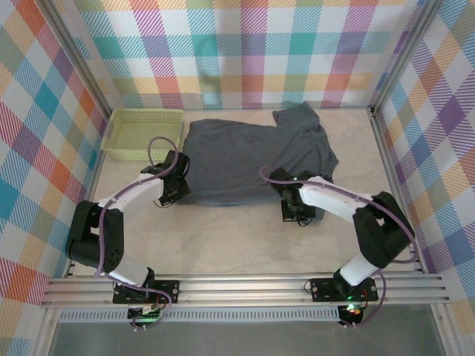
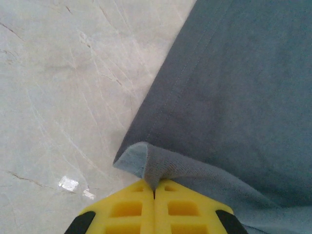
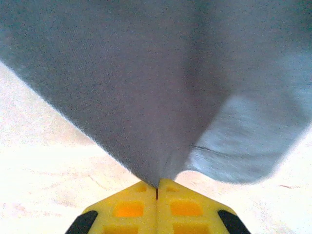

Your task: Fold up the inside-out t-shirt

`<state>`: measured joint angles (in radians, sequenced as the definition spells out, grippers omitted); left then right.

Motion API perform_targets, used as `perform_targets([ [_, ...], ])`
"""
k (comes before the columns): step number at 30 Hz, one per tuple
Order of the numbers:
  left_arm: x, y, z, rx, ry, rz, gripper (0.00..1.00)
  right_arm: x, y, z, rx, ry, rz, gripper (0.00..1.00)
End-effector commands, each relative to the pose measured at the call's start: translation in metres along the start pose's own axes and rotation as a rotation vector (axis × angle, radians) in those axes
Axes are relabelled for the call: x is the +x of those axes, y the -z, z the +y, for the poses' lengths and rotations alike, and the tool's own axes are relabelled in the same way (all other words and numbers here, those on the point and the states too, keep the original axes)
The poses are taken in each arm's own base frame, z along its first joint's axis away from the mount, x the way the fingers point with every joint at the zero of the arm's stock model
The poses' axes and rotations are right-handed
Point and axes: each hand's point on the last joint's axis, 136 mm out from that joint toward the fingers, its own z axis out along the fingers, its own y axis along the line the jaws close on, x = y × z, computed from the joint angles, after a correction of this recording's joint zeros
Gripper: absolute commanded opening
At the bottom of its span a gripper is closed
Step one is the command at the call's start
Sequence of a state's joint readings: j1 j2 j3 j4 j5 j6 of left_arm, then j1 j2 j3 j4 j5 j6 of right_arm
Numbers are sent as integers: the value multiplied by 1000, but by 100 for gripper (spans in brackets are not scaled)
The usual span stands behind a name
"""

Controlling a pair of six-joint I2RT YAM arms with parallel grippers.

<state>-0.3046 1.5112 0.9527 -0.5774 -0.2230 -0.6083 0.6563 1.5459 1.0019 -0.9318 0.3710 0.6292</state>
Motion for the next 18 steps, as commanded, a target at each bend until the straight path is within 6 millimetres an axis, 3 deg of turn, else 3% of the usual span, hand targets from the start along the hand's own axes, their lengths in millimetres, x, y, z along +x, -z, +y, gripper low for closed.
perform_targets([
  [1,0,14,5,24,5,-7,0,-3,33,-28,80,-25,-68,1],
  [5,1,30,2,67,12,-29,0,-6,60,-41,99,-9,-116,0],
  [8,4,41,7,71,11,-58,0,-11,74,-34,64,41,-157,0],
  [10,6,44,11,68,14,-69,0,-16,82,-14,-5,90,-181,0],
  [14,14,37,13,56,3,-41,0,-33,92,46,-191,165,-174,0],
  [18,21,29,9,64,-5,-16,0,-69,92,100,-280,247,-188,0],
])
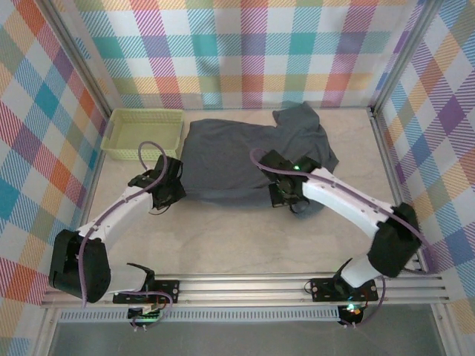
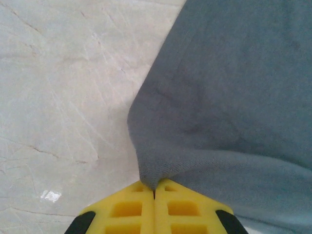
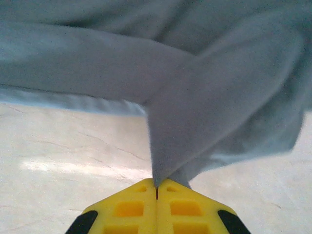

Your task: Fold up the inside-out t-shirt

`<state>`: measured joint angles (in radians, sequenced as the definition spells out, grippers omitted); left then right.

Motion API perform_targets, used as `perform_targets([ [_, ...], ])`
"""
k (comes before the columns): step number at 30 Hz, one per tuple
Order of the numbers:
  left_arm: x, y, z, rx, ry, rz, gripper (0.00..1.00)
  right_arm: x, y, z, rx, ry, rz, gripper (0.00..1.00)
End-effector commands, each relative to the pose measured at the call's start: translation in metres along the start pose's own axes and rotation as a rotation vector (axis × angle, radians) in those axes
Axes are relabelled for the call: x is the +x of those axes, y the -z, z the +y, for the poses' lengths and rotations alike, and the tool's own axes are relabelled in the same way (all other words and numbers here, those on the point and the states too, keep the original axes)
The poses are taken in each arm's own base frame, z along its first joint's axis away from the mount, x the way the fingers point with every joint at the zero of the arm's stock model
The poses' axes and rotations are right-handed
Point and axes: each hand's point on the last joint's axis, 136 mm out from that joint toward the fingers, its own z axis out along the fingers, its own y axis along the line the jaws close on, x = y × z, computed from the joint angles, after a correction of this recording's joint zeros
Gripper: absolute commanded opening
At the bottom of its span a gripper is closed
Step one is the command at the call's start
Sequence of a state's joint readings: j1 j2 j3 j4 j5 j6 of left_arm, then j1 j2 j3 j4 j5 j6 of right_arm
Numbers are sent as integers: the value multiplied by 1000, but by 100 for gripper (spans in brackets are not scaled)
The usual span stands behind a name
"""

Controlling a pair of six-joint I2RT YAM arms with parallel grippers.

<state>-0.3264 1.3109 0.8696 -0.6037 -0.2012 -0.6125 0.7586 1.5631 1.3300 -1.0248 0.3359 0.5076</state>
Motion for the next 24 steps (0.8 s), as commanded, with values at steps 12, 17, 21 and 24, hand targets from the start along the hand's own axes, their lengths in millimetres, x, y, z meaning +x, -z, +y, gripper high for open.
perform_targets([
  [12,16,-16,-3,-23,-26,61,0,-141,-87,37,-14,93,9,48],
  [17,16,-19,-4,-28,-27,64,0,-116,-45,18,-35,43,-46,57],
  [21,16,-22,-4,-31,-27,62,0,-68,-25,1,-108,-43,-86,53],
  [24,14,-22,-5,-33,-30,61,0,-31,-35,-2,-181,-90,-81,48],
])
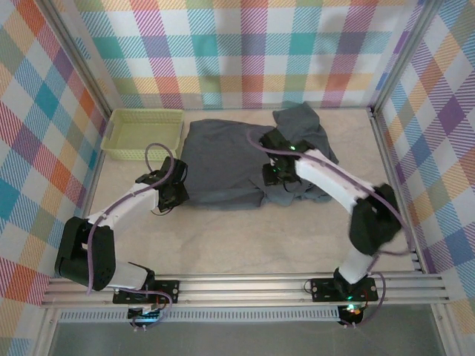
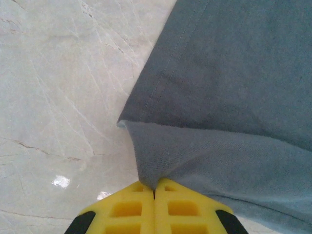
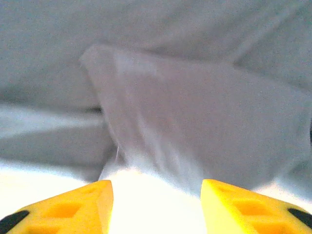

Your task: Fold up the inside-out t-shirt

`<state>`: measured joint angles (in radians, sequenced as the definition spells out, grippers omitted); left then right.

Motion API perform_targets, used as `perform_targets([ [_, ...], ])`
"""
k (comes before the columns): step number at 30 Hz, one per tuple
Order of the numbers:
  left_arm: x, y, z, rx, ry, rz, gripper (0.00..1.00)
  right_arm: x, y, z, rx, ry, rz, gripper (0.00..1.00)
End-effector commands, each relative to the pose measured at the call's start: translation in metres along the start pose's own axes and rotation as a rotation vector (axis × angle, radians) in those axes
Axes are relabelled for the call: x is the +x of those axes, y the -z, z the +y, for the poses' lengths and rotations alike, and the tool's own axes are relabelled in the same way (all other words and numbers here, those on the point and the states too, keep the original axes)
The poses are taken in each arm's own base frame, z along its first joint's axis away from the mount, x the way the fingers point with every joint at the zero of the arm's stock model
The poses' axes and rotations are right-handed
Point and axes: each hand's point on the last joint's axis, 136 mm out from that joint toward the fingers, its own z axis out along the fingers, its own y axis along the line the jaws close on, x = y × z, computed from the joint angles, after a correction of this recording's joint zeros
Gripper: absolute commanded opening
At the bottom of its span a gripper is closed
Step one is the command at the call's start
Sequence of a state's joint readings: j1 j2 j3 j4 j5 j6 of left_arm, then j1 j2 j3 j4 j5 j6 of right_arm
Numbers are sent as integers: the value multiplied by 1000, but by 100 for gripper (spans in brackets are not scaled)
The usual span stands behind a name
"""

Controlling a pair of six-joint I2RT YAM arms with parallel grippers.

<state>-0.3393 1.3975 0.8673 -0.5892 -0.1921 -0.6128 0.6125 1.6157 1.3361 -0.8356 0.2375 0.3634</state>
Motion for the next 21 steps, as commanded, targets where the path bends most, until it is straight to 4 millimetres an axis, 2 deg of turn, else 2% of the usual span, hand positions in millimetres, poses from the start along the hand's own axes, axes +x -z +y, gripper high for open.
perform_targets([
  [1,0,-2,-4,2,-5,-1,0,29,-17,2,-88,-88,-3,46],
  [3,0,-2,-4,1,-9,0,0,48,-32,-6,-98,-122,9,44],
  [6,-1,0,-5,3,-9,-2,0,60,-53,-15,-118,-176,2,41],
  [8,-2,2,-5,7,-7,-5,0,60,-64,-21,-116,-207,-6,41],
  [13,-1,6,-4,10,-5,-8,0,48,-84,-37,-110,-301,-56,40],
  [17,-1,7,-4,14,-2,-9,0,29,-90,-25,-177,-289,-67,34],
  [19,-1,7,-4,14,-1,-5,0,17,-86,-19,-196,-285,-66,29],
  [21,-1,7,-4,14,0,-5,0,2,-77,-14,-207,-284,-72,29],
])
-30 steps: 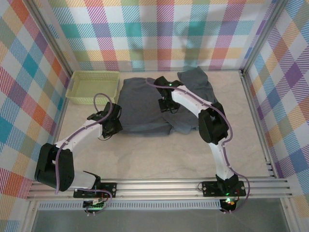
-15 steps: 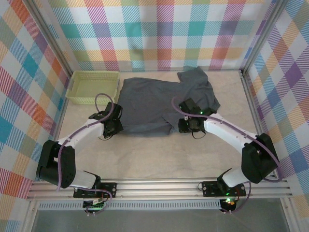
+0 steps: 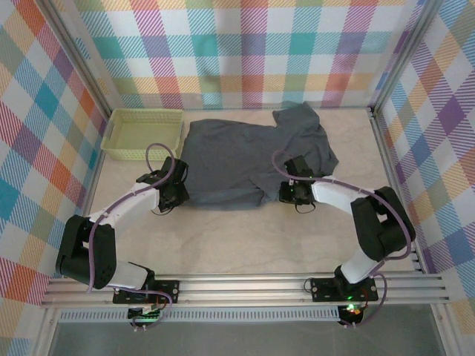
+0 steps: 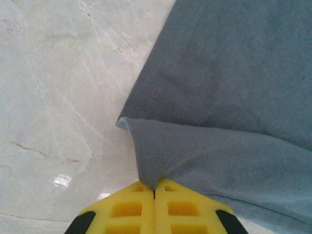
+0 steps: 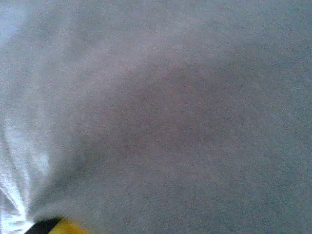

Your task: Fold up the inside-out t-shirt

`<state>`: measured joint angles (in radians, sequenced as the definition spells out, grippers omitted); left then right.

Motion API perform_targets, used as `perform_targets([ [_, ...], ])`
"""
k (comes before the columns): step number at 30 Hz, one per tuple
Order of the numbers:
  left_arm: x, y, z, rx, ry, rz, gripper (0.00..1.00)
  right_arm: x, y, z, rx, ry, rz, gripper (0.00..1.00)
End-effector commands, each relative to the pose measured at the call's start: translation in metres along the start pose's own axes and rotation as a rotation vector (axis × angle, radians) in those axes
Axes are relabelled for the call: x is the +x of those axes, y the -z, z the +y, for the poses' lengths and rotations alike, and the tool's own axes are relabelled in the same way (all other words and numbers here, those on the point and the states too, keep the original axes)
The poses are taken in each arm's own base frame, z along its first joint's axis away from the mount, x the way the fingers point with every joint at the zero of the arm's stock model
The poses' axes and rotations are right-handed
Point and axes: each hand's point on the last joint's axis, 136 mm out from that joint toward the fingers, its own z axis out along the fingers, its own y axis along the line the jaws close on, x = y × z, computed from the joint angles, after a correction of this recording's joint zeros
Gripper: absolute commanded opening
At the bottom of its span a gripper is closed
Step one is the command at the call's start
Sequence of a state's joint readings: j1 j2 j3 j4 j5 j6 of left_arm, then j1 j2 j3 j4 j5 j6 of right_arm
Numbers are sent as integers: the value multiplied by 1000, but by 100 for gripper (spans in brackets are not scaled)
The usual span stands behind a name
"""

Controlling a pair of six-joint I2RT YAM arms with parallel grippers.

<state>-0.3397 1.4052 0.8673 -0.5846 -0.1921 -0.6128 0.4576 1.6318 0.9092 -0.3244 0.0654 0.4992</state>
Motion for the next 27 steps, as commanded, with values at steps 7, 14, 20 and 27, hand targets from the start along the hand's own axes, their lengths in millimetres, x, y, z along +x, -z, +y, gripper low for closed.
perform_targets([
  [7,0,7,-4,13,0,1,0,-66,27,44,-25,-19,-6,35],
  [14,0,8,-3,10,-2,-1,0,-79,34,49,-11,2,11,41],
  [20,2,7,-2,9,-2,0,0,-64,84,33,-9,-2,-76,40],
  [27,1,6,-6,26,6,1,0,-12,73,3,-22,-97,-83,33],
])
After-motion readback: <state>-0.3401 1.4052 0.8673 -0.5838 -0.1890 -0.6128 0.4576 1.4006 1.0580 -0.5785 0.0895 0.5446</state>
